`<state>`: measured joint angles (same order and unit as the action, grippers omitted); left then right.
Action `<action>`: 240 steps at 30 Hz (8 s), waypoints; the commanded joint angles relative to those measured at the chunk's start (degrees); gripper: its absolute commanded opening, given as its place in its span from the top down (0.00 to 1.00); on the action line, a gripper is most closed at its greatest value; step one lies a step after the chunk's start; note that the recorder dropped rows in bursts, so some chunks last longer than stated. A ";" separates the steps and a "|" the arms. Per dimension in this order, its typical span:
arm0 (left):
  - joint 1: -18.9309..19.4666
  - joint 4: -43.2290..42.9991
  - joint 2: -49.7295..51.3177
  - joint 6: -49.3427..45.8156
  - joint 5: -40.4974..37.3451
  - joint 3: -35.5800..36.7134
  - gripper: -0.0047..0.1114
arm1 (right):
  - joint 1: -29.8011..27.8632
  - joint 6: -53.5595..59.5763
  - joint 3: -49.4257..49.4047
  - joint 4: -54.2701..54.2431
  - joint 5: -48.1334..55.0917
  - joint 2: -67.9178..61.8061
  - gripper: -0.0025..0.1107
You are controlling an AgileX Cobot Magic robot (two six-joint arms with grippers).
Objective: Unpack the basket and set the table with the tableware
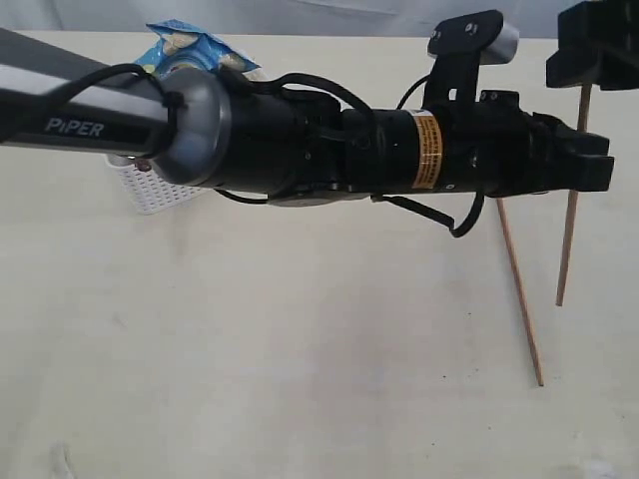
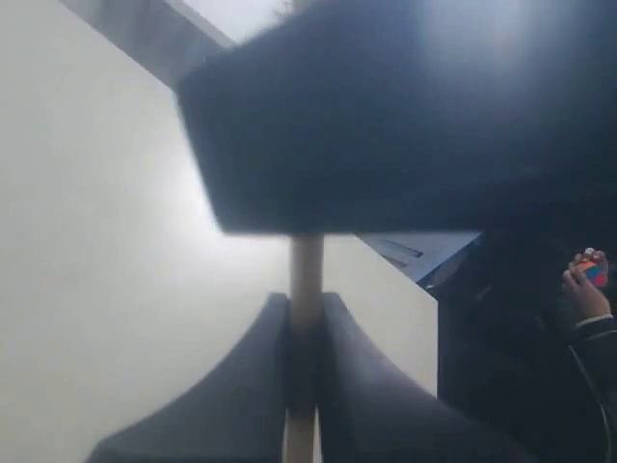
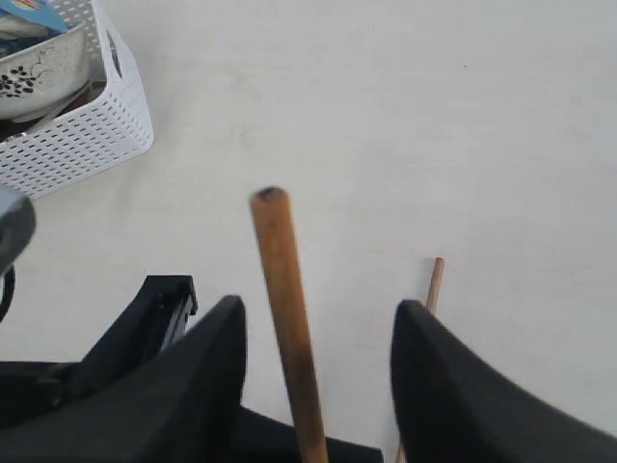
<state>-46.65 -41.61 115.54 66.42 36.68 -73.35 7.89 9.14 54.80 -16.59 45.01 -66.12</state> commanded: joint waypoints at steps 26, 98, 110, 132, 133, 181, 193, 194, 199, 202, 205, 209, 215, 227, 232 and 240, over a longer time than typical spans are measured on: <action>0.26 -15.73 -6.35 1.87 -19.26 4.11 0.54 | -0.39 -5.11 0.61 10.45 -0.14 -15.25 0.98; 9.92 -19.07 -39.64 -7.80 -55.14 29.33 0.96 | -0.40 -1.65 3.19 -3.90 -26.51 -26.32 0.68; 23.12 -20.48 -43.02 -4.41 -62.95 30.62 0.96 | -0.40 11.30 3.09 -3.90 -26.79 -27.86 0.68; 33.47 -17.64 -30.24 -5.15 -48.87 22.95 0.30 | -0.40 13.40 3.09 -4.18 -29.02 -28.56 0.68; 33.47 -17.41 -30.24 -5.15 -48.87 22.95 0.30 | -0.40 13.40 3.09 -4.18 -29.02 -28.56 0.68; 33.47 17.86 -20.72 -54.42 -60.96 15.60 0.32 | -0.40 13.40 3.09 -4.18 -28.05 -28.53 0.68; 33.47 17.86 -23.48 -50.93 -57.34 15.60 0.32 | -0.40 13.40 3.09 -4.18 -28.18 -28.53 0.68; 33.47 17.86 -23.52 -50.93 -57.34 15.60 0.32 | -0.40 13.40 3.09 -4.18 -28.18 -28.53 0.68; 33.47 17.86 -23.51 -51.30 -59.10 15.60 0.32 | -0.40 13.40 3.09 -4.18 -28.18 -28.53 0.68; 33.47 15.90 -23.51 -52.18 -62.50 15.60 0.33 | -0.40 13.40 3.09 -4.18 -28.18 -28.53 0.68; 33.47 11.14 -23.51 -51.94 -65.70 15.60 0.39 | -0.40 13.40 3.09 -4.18 -28.18 -28.53 0.68; 33.47 9.04 -23.51 -49.59 -64.52 15.60 0.53 | -0.40 13.40 3.09 -4.18 -28.18 -28.53 0.68; 33.47 9.04 -23.51 -49.12 -62.53 15.60 0.57 | -0.40 13.40 3.09 -4.18 -28.07 -28.53 0.68; 33.47 9.04 -20.95 -48.43 -61.35 15.60 0.57 | -0.40 13.40 3.09 -4.18 -27.95 -28.53 0.68; 33.47 8.82 -20.73 -48.43 -61.14 15.60 0.57 | -0.40 13.40 3.09 -4.18 -27.95 -28.53 0.68; 33.47 8.83 -20.73 -48.57 -61.26 15.60 0.57 | -0.40 13.40 3.09 -4.18 -27.95 -28.53 0.68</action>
<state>-13.22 -32.55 94.83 17.47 -24.78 -57.51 7.89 22.40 57.80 -20.71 16.86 -94.42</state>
